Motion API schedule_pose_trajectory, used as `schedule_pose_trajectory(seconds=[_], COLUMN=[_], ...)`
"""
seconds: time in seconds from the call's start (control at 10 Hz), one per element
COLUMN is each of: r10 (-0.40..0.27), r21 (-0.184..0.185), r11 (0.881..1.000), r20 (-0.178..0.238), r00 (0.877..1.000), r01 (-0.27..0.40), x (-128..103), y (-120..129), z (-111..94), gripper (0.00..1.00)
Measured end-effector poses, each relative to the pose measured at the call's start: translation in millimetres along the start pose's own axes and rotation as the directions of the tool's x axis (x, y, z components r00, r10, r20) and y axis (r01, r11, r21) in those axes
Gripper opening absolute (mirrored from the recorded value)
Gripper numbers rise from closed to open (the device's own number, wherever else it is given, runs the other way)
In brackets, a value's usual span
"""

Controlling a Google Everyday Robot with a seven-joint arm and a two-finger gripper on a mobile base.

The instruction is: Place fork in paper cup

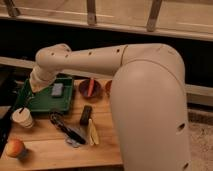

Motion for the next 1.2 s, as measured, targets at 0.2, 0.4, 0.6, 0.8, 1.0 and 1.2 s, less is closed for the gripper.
schedule_pose_trajectory(seconds=[0.2,0.4,0.6,0.8,1.0,1.2], r10=[-0.004,-0.009,-0.018,-0.025,-0.034,-0.048], r21=[0.012,0.024,0.039,0.05,0.069,0.08], r11=[1.0,1.0,0.999,0.998,0.997,0.995], r20=[-0.018,-0.046,-0.077,-0.099,-0.131,-0.155], r00=[1.0,0.999,0.997,0.995,0.991,0.987], r01=[0.004,0.011,0.021,0.03,0.043,0.061], x=[-2,-5,-10,-14,-16,-18], y=[1,4,6,7,9,15], z=[7,18,30,41,54,65], gripper=[0.06,0.06,0.06,0.06,0.06,0.06])
